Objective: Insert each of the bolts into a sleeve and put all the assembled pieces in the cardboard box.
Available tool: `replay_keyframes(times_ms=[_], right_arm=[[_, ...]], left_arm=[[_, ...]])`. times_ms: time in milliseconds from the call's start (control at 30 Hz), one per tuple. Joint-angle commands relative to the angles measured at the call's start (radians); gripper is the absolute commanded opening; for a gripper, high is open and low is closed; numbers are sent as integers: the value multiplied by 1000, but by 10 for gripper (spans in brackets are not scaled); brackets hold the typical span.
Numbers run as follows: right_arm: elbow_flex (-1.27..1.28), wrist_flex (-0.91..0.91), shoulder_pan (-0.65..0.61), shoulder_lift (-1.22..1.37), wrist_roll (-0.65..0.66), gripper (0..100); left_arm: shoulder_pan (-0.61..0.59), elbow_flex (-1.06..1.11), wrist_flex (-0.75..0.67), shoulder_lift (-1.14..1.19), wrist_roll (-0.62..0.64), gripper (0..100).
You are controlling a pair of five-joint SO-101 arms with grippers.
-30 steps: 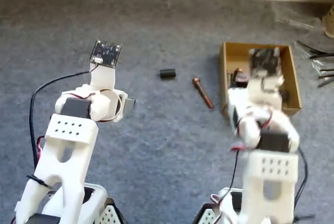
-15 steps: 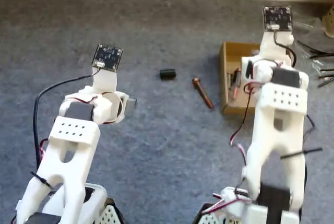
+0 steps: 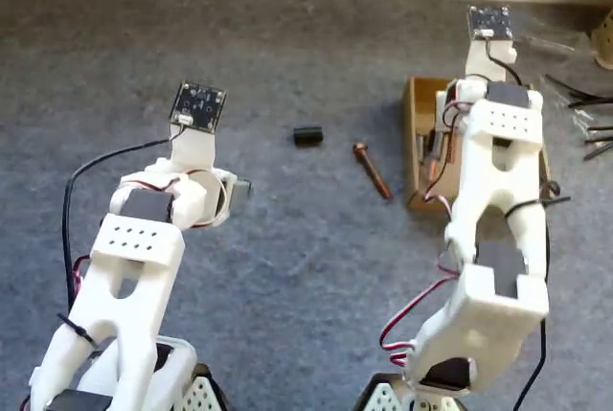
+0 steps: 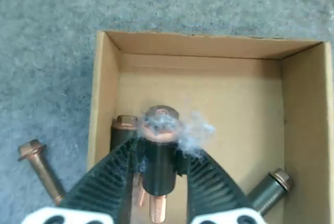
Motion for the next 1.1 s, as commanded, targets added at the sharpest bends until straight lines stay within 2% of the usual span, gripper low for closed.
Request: replay_keyframes(times_ms=[0,500,767,833,1067], right_arm=[[-117,1,10,42,2,5],[-266,2,68,278,6,6],[-266,4,50,326,11,7],[-265,21,41,335,55,13],[-266,59,38,358,84,191]], left_arm=[[-2,-4,-17,-5,-3,245],[-2,-4,-17,-2,-3,245],[-2,-4,-17,-1,-3,245],[-2,-4,-17,-1,-3,245],[-2,-4,-17,-1,-5,245]])
